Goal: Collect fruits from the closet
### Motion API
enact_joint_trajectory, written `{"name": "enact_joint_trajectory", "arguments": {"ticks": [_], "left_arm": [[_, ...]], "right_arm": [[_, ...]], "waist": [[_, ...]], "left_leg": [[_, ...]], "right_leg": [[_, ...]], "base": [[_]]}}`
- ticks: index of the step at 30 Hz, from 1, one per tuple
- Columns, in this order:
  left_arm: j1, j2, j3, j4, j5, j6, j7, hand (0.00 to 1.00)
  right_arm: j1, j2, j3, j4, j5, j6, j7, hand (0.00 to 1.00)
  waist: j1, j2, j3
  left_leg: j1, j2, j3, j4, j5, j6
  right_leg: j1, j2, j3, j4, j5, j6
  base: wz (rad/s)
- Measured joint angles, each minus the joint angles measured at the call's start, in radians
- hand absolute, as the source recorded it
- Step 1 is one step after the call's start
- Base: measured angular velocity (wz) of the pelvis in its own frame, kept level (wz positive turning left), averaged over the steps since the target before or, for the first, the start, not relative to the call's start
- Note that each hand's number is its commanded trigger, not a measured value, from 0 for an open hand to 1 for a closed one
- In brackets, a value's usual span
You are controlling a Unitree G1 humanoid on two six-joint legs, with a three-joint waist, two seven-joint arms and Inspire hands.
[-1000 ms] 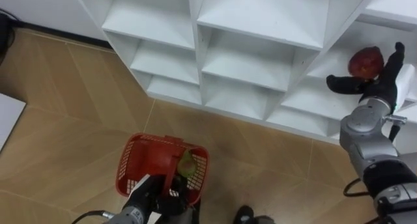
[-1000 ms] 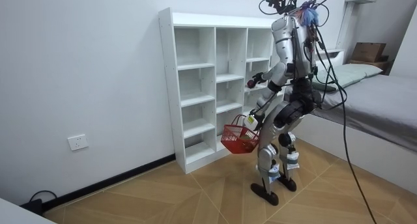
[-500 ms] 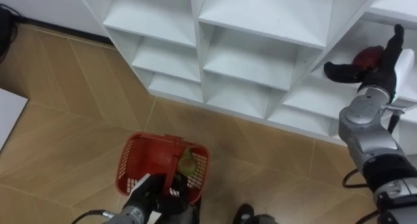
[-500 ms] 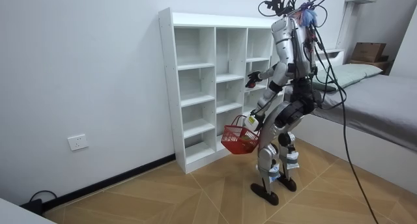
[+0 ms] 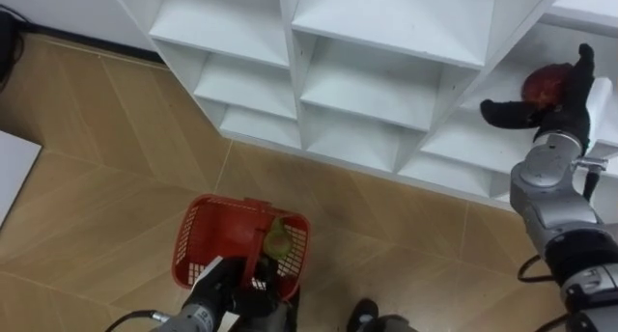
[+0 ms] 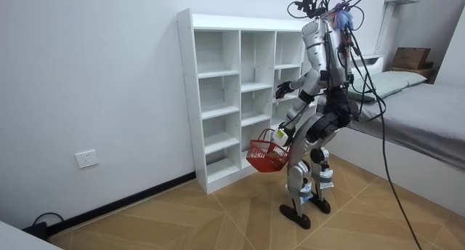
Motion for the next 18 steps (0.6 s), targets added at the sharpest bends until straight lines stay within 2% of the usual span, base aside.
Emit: {"name": "enact_joint_trajectory", "arguments": {"ticks": [9,18], "left_arm": [[-0.001,0.000,0.001,0.001,0.000,0.000,0.000,1.00],[-0.005,0.004,0.003,0.000,0.000,0.000,0.000,1.00]], "right_arm": [[0.000,-0.012,0.000,0.023,0.029,0.007,0.022,0.00],[0.000,-0.014,0.000,0.024,0.052,0.011,0.043,0.00]], "waist": [[0.000,-0.001,0.0007],[0.001,-0.017,0.0100]], "left_leg": [[0.000,-0.001,0.000,-0.010,0.000,0.000],[0.000,0.000,0.004,-0.005,0.000,0.000]], "right_leg": [[0.000,-0.002,-0.007,-0.006,-0.002,0.000],[0.002,-0.004,-0.008,-0.004,-0.006,0.000]], "base": [[0.01],[0.00]]}}
